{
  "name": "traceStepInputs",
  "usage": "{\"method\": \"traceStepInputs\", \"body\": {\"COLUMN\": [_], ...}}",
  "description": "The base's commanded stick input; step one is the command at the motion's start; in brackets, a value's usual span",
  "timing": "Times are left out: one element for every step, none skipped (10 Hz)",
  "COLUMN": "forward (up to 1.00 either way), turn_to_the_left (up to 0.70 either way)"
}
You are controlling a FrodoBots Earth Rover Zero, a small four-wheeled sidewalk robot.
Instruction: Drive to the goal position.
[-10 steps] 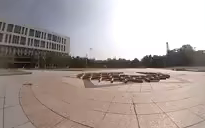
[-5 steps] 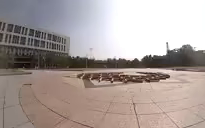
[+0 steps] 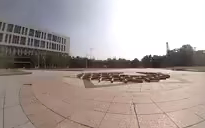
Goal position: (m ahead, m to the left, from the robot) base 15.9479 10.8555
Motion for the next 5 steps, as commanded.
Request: {"method": "traceStepInputs", "body": {"forward": [0.05, 0.04, 0.05, 0.05, 0.05], "turn_to_the_left": [0.0, 0.0, 0.0, 0.0, 0.0]}}
